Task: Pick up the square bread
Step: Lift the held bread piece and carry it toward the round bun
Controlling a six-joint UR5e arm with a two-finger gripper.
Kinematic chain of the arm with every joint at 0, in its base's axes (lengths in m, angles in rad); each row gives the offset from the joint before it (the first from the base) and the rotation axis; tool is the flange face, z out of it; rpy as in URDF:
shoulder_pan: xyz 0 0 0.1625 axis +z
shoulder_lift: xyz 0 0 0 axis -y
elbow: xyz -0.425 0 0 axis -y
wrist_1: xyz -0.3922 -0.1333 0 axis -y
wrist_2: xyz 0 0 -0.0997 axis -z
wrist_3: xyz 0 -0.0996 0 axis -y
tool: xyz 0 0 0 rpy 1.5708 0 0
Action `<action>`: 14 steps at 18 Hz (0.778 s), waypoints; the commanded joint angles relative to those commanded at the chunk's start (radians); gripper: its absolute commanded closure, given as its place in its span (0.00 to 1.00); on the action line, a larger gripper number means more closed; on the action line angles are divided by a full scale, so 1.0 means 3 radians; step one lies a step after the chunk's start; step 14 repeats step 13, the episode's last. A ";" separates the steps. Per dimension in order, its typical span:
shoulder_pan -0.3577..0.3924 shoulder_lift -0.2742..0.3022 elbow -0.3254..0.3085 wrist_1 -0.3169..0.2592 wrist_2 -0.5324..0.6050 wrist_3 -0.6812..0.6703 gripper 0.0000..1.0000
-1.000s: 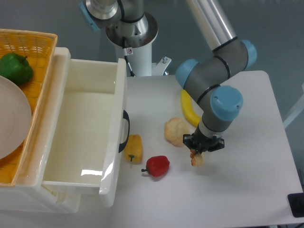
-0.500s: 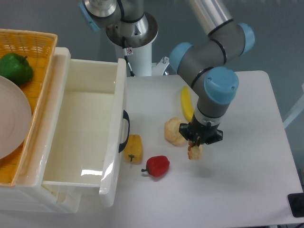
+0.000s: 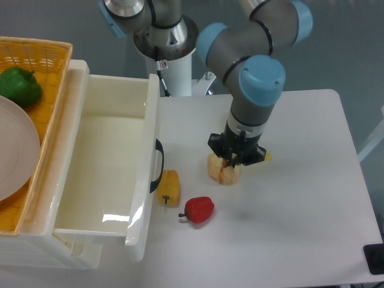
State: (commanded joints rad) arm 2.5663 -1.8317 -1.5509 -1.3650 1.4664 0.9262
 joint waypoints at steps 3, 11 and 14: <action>0.0026 0.0046 0.0000 -0.0144 0.0015 0.0241 0.94; 0.0056 0.0057 0.0000 -0.0119 0.0015 0.0236 0.94; 0.0061 0.0067 0.0000 -0.0119 0.0015 0.0236 0.94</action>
